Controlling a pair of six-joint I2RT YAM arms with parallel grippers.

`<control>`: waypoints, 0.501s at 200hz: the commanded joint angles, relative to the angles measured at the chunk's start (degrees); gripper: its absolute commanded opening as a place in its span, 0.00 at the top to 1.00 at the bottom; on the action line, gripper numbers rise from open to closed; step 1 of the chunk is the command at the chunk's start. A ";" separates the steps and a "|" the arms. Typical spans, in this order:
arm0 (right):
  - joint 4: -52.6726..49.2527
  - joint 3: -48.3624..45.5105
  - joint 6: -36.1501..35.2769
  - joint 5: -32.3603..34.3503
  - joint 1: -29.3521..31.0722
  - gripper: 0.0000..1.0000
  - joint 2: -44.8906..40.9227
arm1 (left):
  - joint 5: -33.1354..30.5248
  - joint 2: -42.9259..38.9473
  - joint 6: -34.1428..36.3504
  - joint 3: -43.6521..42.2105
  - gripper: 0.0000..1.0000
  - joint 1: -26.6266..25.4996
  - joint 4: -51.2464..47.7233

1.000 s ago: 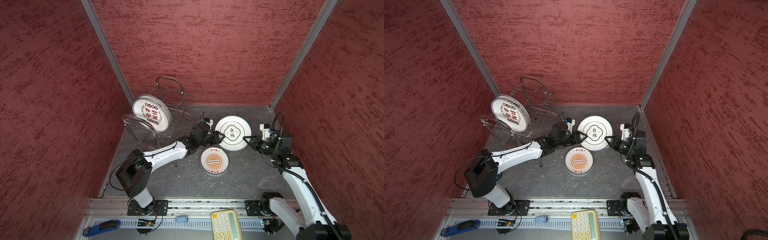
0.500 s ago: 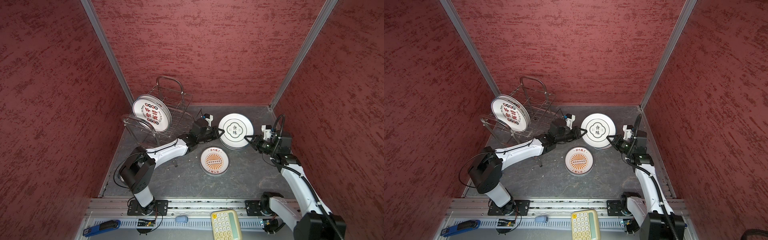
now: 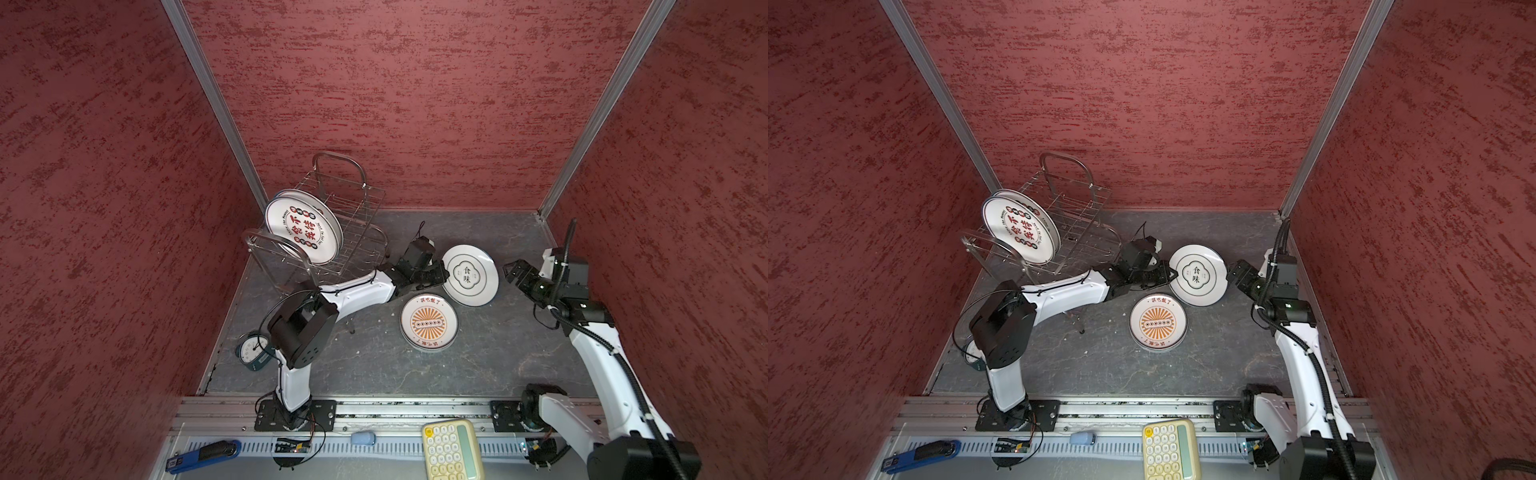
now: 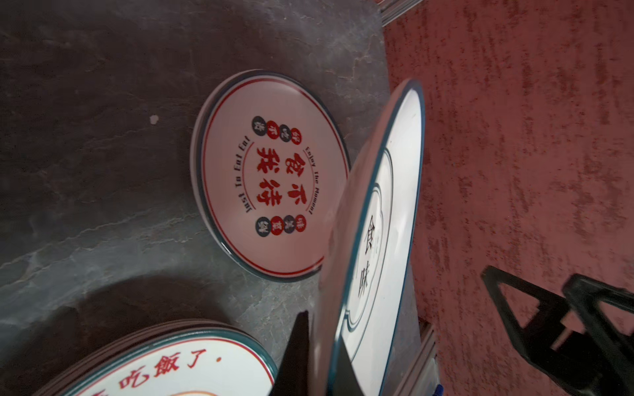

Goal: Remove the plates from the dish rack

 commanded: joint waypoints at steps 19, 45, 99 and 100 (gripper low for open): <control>-7.44 1.59 -3.39 14.76 -0.35 0.01 -2.26 | -2.18 6.22 0.82 8.89 1.00 0.50 -4.35; -8.35 2.25 -4.93 14.62 -0.37 0.01 -2.80 | -2.03 9.06 -0.07 12.11 1.00 0.60 -5.47; -10.75 3.39 -7.36 11.51 -0.36 0.01 -4.95 | 0.84 14.93 -3.86 17.92 1.00 1.62 -8.07; -10.80 3.38 -7.40 11.38 -0.35 0.01 -4.98 | 0.93 15.05 -3.86 18.08 1.00 1.62 -8.11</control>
